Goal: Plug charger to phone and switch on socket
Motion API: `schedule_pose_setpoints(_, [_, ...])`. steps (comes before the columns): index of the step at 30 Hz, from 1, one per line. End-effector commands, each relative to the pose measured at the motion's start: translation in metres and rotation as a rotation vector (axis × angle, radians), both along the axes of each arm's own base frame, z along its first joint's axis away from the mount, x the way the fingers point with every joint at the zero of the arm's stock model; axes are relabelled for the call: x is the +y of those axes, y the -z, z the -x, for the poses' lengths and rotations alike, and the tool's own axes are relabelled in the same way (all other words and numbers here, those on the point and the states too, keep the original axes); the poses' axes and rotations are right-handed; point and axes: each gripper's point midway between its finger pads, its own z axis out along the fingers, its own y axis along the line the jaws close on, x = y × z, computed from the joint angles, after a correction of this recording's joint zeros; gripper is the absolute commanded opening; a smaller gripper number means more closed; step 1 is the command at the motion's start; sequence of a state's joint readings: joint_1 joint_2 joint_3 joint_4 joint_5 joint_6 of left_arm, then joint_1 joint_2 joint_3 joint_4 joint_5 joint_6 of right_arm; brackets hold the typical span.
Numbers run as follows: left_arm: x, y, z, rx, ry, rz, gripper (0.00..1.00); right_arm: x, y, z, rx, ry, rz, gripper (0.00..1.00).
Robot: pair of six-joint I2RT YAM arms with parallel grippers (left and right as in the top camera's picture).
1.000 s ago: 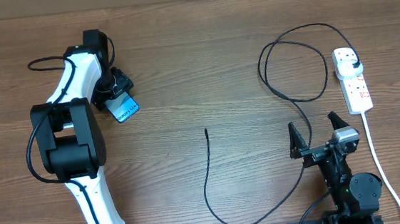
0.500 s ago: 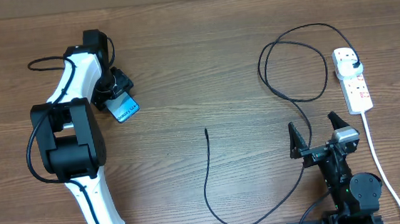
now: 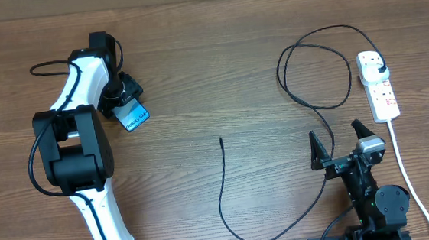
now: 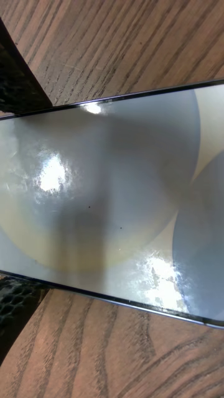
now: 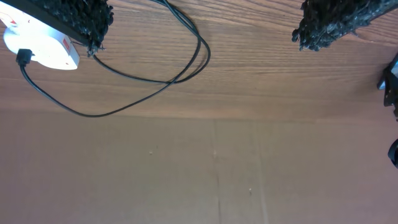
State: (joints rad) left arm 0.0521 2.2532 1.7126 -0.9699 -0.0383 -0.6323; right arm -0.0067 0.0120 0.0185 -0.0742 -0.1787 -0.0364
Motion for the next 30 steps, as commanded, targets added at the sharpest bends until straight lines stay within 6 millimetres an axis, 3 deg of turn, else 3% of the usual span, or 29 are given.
schedule_pose_setpoints(1, [-0.0093,0.0450,0.0241,0.116,0.008,0.036,0.04,-0.0021,0.0021,-0.0004,-0.002,0.010,-0.005,1.00])
schedule_pose_setpoints(30, [-0.0092,0.0385,0.0162,0.095,0.008,0.036,0.04,-0.0021,0.0021,-0.0004,-0.002,0.010,-0.005,1.00])
